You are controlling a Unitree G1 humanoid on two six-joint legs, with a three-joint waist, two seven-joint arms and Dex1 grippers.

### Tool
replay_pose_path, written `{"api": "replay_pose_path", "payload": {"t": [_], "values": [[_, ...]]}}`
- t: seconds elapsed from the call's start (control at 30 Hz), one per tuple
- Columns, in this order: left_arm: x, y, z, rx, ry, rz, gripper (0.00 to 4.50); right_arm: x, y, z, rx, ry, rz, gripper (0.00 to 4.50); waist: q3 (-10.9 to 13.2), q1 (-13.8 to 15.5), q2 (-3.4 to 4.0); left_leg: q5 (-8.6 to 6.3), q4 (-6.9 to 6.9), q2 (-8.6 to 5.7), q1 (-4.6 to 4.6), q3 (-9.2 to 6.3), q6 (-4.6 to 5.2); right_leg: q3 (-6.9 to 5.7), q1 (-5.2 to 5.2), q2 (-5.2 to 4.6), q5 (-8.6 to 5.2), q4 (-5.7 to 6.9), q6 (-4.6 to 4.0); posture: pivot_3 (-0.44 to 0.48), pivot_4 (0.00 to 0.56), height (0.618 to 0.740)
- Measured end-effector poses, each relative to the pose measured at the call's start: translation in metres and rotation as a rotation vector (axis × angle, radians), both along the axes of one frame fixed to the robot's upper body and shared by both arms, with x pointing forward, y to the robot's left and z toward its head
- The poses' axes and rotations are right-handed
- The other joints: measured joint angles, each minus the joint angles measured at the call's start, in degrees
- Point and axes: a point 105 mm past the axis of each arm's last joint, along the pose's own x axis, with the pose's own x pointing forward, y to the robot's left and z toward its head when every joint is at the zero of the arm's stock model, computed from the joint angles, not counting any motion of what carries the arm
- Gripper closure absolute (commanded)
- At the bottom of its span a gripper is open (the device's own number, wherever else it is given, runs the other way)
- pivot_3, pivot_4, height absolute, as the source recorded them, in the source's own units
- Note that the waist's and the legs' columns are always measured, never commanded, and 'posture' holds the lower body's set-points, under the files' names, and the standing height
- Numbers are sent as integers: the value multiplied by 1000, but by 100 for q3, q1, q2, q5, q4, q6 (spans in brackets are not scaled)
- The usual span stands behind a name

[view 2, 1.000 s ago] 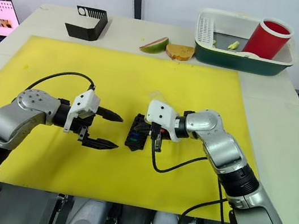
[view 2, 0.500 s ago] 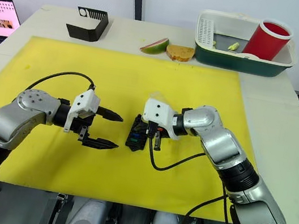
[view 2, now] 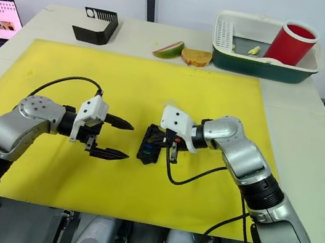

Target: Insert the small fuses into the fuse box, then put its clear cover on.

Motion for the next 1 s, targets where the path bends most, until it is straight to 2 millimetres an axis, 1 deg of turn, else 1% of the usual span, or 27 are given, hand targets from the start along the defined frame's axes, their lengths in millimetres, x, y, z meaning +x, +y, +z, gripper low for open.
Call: {"api": "replay_pose_path", "payload": {"t": [0.1, 0.2, 0.33, 0.43, 0.5, 0.57, 0.6, 0.67, 0.7, 0.8, 0.83, 0.9, 0.93, 1.0], "values": [[1, 0, 1, 0, -5, -1, 0, -2, -2, 4, 48, 69, -16, 4472, 4, -6, 1, 0, 0, 0, -5, 0, 0, 0, -5, 0, 0, 0, 0, 0, 150, 740], [1, 0, 1, 0, -5, -1, 0, -3, -5, 21, 134, 108, -31, 4472, 5, -3, 3, -1, 0, 0, -8, 0, 1, 0, -8, -1, 0, 0, 0, 0, 150, 740], [2, 2, 4, 0, -12, 3, 0, 1, -11, 41, 197, 72, -49, 4472, 5, -3, 3, -3, -1, 0, -8, 0, 4, 0, -8, -2, 0, -1, 0, 0, 150, 740], [4, 13, 11, 8, -26, 29, 0, 4, -20, 45, 186, 32, -69, 4472, 6, -5, 4, -3, -2, 0, -10, 1, 4, 0, -11, -3, 0, -2, 0, 0, 150, 740], [5, 24, 17, 22, -33, 49, 0, 6, -31, 45, 149, -7, -85, 4472, 7, -5, 4, -4, -2, 0, -11, 2, 5, 0, -11, -3, 0, -4, 0, 0, 150, 740], [2, 43, 22, 61, -18, 94, 0, 6, -48, 44, 90, -38, -106, 4472, 10, -10, 4, -5, -3, 0, -13, 3, 7, 0, -15, -4, -1, -6, 1, 0, 150, 740], [2, 56, 26, 83, -13, 135, 0, 7, -59, 43, 62, -48, -125, 4228, 11, -11, 6, -5, -4, 0, -14, 4, 7, 0, -17, -4, -1, -6, 2, 0, 150, 740], [-1, 69, 33, 86, -3, 176, 0, 7, -69, 47, 37, -75, -136, 3691, 14, -10, 9, -5, -4, 1, -13, 5, 6, 0, -17, -5, -1, -6, 2, 0, 150, 740], [-4, 76, 36, 85, 11, 193, 0, 6, -75, 48, 23, -85, -141, 3233, 15, -12, 10, -5, -5, 1, -13, 5, 6, 0, -18, -4, -2, -6, 2, 0, 150, 740], [-14, 97, 38, 95, 58, 248, 0, 4, -92, 49, -19, -86, -159, 1661, 18, -13, 11, -6, -6, 2, -16, 5, 5, 0, -21, -5, -3, -6, 3, 0, 150, 740], [-17, 109, 38, 113, 72, 281, 0, 2, -99, 48, -37, -83, -165, 1172, 22, -12, 13, -6, -6, 2, -17, 5, 4, 0, -22, -7, -3, -7, 3, 0, 150, 740], [-25, 140, 38, 150, 110, 383, 0, 0, -123, 48, -86, -71, -206, 97, 30, -14, 21, -6, -6, 2, -21, 10, 4, -1, -29, -7, -3, -8, 3, 0, 150, 740], [-27, 150, 40, 159, 116, 418, 0, 1, -132, 49, -101, -72, -227, 36, 31, -14, 22, -6, -6, 2, -21, 11, 4, -1, -30, -8, -4, -8, 2, 0, 150, 740], [-33, 169, 41, 181, 125, 469, 0, 1, -143, 51, -119, -74, -237, 36, 34, -11, 27, -7, -6, 2, -21, 12, 3, -1, -32, -17, -7, -9, -4, 0, 150, 740]]}}
